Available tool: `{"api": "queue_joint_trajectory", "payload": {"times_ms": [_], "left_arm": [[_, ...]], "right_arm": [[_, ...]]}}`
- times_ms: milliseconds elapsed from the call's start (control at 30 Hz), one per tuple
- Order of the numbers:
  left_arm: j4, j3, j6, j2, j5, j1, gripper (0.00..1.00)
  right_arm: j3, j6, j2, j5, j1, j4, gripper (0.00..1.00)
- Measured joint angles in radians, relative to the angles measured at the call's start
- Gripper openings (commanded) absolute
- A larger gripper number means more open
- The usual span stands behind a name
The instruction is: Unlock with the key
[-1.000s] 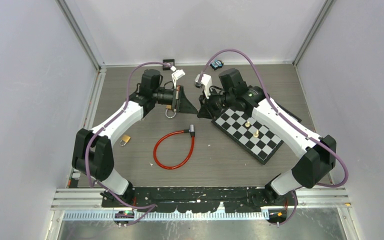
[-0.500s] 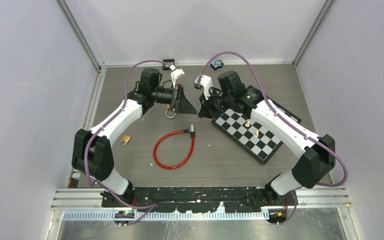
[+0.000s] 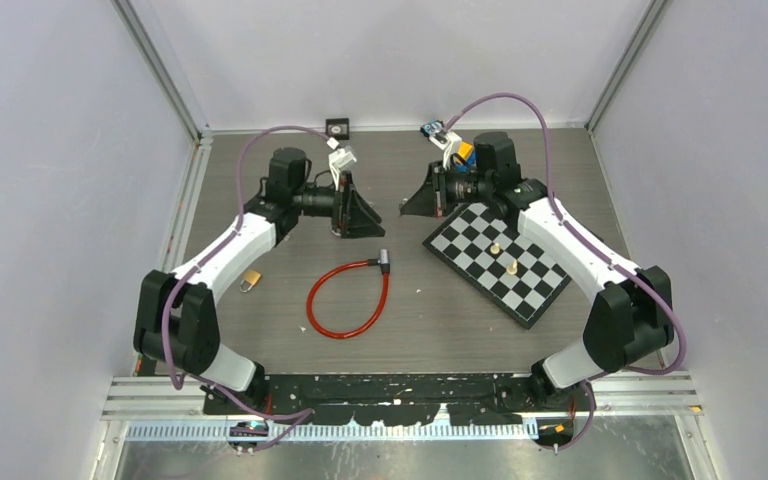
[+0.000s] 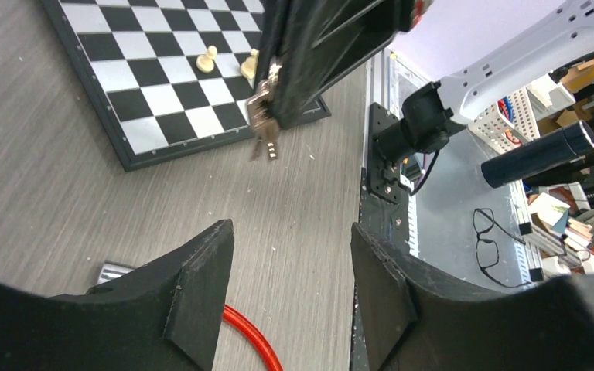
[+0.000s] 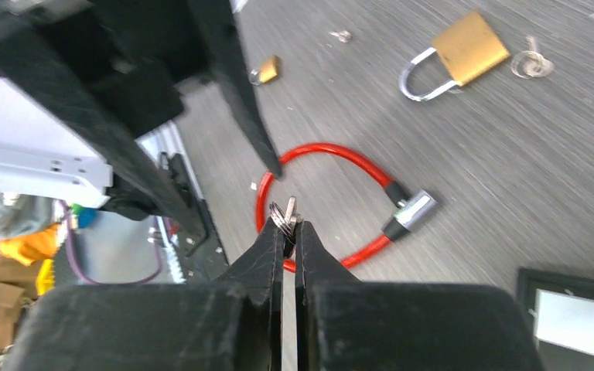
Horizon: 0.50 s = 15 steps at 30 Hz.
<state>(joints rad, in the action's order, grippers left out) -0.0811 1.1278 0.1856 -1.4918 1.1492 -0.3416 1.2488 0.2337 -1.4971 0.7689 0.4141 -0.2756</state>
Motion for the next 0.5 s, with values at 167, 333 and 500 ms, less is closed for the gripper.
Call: {"api": "queue_joint_trajectory", "payload": {"times_ms": [167,333,500], "left_arm": [[0.168,-0.074,0.100,-0.020,-0.020,-0.030,0.52],[0.315,-0.074,0.179,-0.036,-0.031,-0.060,0.47],[0.408,-0.074,0.235,-0.044,-0.034,-0.062,0.30]], "right_arm": [[-0.055,0.188,0.000,0.100,0.002,0.199,0.01],[-0.069,0.295,0.000,0.150,0.000,0.323,0.01],[-0.075,0.328,0.000,0.167,-0.003,0.371,0.01]]}}
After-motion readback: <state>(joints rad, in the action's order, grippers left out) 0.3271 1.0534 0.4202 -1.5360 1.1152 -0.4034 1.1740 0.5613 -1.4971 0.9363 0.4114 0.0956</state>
